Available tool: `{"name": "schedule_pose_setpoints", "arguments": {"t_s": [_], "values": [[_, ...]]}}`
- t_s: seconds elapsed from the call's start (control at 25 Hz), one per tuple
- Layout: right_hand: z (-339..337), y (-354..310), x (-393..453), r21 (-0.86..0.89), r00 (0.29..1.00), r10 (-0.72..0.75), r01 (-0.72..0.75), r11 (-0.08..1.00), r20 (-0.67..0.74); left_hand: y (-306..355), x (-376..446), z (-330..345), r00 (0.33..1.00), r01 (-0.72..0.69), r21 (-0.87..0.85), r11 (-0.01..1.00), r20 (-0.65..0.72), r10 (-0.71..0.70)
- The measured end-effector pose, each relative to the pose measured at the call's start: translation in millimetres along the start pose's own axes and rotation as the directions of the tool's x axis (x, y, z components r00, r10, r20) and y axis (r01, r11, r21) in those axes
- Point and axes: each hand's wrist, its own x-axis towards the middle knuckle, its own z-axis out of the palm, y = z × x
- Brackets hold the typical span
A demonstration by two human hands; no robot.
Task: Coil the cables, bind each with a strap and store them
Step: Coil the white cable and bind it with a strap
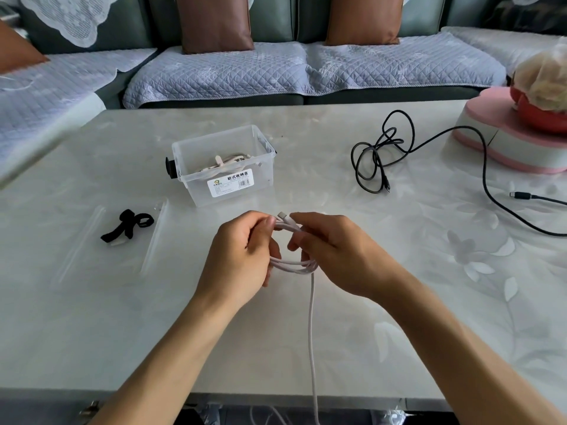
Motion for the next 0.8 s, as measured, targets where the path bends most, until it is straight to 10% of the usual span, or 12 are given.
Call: {"name": "schedule_pose_setpoints", "arguments": {"t_s": [0.28, 0.44, 0.56, 0.8], "values": [[-5, 6, 0, -0.227, 0.968, -0.234, 0.209, 0.951, -0.092, -4, -2, -8, 0.977, -0.193, 0.123, 0.973, 0.118, 0.178], [-6, 3, 1, 0.144, 0.995, 0.063, -0.051, 0.988, -0.083, -4, -3, -6, 0.983, -0.168, 0.008, 0.986, -0.076, 0.168], [-7, 0, -1, 0.569, 0.935, 0.303, -0.354, 0.742, 0.186, -1, -2, -6, 0.969, -0.172, -0.034, 0.984, -0.187, 0.163], [-13, -5, -5, 0.832, 0.876, 0.259, -0.472, 0.292, 0.406, 7, -3, -5, 0.972, -0.159, -0.141, 0.977, -0.194, 0.13]]}}
